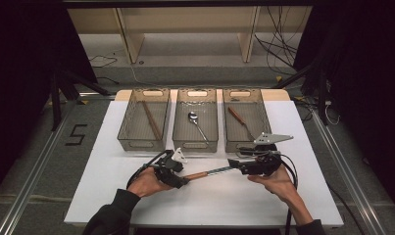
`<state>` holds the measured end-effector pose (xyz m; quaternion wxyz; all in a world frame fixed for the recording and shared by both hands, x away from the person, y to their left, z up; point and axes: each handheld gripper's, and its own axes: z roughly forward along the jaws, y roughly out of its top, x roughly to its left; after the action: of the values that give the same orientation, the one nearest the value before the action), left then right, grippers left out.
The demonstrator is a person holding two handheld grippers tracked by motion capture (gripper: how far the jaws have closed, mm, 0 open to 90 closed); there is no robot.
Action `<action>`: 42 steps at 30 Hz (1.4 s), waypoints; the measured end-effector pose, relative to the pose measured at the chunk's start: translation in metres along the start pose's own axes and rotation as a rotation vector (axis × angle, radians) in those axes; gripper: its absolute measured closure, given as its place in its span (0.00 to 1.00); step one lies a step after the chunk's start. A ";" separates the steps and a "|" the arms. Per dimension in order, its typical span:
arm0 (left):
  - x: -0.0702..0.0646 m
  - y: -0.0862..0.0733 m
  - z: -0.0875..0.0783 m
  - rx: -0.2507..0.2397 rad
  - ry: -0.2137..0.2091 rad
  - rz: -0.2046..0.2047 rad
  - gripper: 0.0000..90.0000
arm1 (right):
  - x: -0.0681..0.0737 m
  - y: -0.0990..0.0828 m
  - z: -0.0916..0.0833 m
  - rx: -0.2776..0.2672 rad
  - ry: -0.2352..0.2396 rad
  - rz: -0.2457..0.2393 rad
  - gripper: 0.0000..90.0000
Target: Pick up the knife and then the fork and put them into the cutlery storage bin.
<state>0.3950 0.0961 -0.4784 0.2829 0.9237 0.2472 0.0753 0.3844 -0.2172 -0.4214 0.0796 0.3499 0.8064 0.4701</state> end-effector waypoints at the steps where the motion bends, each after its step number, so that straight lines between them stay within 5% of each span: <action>1: 0.000 0.001 0.000 0.005 0.001 0.007 0.54 | 0.000 0.000 0.000 0.001 0.000 0.000 0.33; 17: -0.005 0.009 0.001 0.051 -0.029 0.068 0.77 | 0.001 0.000 0.000 0.001 0.001 -0.001 0.34; 31: -0.009 0.009 0.000 0.041 -0.024 0.094 0.83 | 0.002 0.000 0.000 0.000 0.003 0.003 0.34; 42: -0.006 0.008 -0.012 0.038 -0.085 0.098 0.83 | 0.004 0.001 0.001 -0.003 0.013 -0.004 0.34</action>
<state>0.3901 0.0927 -0.4640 0.2717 0.9421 0.1910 0.0452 0.3825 -0.2140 -0.4202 0.0760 0.3451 0.8069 0.4733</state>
